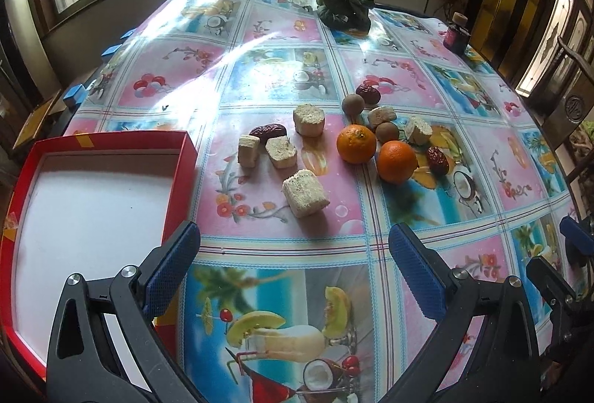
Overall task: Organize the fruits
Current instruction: 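Move the right gripper toward the brown kiwi on the tablecloth, then grasp the brown kiwi with the right gripper while the left grasps a white cake cube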
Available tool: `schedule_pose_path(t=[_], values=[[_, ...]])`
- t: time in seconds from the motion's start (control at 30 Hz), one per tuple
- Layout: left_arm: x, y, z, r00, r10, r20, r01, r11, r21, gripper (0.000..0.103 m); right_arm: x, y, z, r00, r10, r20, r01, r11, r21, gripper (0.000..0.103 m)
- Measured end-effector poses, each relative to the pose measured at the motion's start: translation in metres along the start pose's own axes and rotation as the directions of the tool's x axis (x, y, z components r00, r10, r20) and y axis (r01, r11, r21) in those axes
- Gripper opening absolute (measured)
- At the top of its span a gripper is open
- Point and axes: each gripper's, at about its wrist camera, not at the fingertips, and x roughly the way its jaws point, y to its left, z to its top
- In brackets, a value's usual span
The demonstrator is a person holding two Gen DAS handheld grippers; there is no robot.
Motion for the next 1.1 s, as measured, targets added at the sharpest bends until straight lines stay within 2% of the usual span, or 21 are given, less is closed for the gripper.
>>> schedule_pose_path(t=[0.53,0.73,0.83,1.07,1.1], values=[[0.012,0.003,0.006,1.000,0.020,-0.018,-0.020,1.000,-0.022,0.102,-0.001,-0.003,-0.006,1.000,0.026,-0.013,-0.027,1.000,-0.009,0.095],[0.021,0.005,0.009,0.999,0.012,-0.042,-0.014,0.999,-0.038,0.102,-0.005,-0.002,-0.012,0.996,0.091,-0.021,-0.091,0.996,-0.018,0.095],[0.024,0.006,0.010,0.999,0.011,-0.047,-0.013,0.999,-0.044,0.102,-0.006,0.000,-0.017,0.989,0.141,-0.041,-0.142,0.990,-0.019,0.087],[0.034,0.007,0.015,0.997,0.000,-0.071,-0.004,0.999,-0.053,0.102,0.001,0.006,-0.024,0.984,0.165,-0.070,-0.167,0.985,-0.031,0.086],[0.036,0.008,0.016,0.997,-0.007,-0.075,0.003,0.998,-0.061,0.099,0.001,0.006,-0.025,0.983,0.167,-0.070,-0.170,0.985,-0.032,0.086]])
